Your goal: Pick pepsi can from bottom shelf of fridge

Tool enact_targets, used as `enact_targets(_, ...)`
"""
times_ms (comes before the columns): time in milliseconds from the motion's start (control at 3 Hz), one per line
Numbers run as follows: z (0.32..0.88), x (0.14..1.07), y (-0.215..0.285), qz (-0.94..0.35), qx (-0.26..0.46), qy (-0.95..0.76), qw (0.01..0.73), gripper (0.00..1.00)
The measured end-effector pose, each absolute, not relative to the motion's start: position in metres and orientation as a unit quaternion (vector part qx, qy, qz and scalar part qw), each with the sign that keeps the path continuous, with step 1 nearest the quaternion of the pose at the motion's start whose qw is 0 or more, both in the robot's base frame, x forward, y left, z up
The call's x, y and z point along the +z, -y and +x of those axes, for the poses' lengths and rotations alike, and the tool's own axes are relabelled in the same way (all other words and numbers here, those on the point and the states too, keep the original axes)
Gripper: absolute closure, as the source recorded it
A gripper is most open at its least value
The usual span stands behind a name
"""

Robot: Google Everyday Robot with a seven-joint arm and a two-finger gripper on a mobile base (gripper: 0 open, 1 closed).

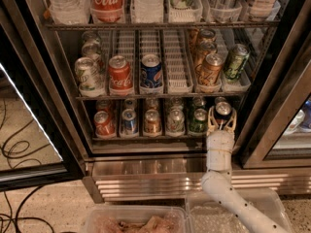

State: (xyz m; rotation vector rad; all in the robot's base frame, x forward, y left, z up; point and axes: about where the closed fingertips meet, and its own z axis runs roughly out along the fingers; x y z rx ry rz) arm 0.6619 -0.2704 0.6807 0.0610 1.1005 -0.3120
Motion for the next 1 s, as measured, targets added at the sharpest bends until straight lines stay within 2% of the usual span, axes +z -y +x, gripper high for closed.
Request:
enact_targets(333,0.662,0.688,0.271,0.017,-0.147,-0.518,0.843,1.0)
enact_targets(1000,0.621,0.664,0.286,-0.102,-0.154,-0.578,0.795,1.0)
